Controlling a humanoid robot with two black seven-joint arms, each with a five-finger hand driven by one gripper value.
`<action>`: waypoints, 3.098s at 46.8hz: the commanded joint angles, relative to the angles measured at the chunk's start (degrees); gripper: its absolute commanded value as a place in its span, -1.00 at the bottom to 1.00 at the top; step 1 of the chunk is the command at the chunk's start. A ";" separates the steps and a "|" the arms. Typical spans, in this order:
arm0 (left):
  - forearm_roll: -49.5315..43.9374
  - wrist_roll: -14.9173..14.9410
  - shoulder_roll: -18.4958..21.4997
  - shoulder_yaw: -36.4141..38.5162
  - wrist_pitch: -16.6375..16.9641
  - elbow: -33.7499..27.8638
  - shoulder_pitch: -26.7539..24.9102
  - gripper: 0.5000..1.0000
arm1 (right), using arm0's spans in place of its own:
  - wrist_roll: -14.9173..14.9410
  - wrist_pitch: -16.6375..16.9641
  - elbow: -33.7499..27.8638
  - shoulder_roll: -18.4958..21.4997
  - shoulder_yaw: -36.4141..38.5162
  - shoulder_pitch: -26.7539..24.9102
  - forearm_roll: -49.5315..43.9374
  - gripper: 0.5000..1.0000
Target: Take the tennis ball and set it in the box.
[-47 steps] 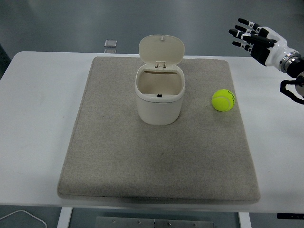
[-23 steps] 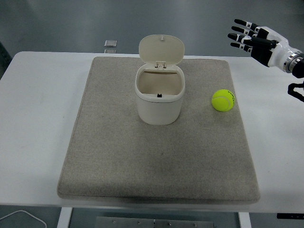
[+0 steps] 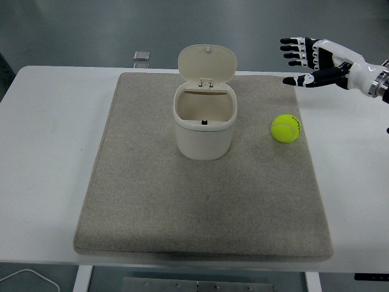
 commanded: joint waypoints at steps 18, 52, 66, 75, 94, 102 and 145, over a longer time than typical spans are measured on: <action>0.00 0.01 0.00 0.00 0.00 0.00 -0.01 0.96 | 3.88 -2.43 0.00 -0.36 -4.28 -2.46 -21.48 0.73; 0.00 0.01 0.00 0.00 0.00 0.00 -0.01 0.97 | 4.32 -12.10 0.00 1.14 -10.43 -3.16 -28.78 0.72; 0.00 0.01 0.00 0.00 0.00 0.00 -0.01 0.97 | 4.32 -13.51 0.00 2.02 -10.35 -3.78 -31.16 0.69; 0.00 0.01 0.00 0.00 0.00 0.00 -0.01 0.97 | 4.32 -13.42 0.00 2.19 -10.43 -3.87 -32.12 0.17; 0.00 0.01 0.00 0.00 0.00 0.00 -0.01 0.96 | 4.41 -13.16 0.00 2.11 -10.26 -3.60 -32.91 -0.66; 0.00 0.01 0.00 0.00 0.00 0.00 -0.01 0.97 | 4.94 -11.31 0.52 0.79 -9.65 -1.59 -31.95 -0.94; 0.00 0.01 0.00 0.00 0.00 0.00 -0.01 0.97 | 7.31 7.85 20.74 -7.13 -7.36 10.46 -17.71 -1.00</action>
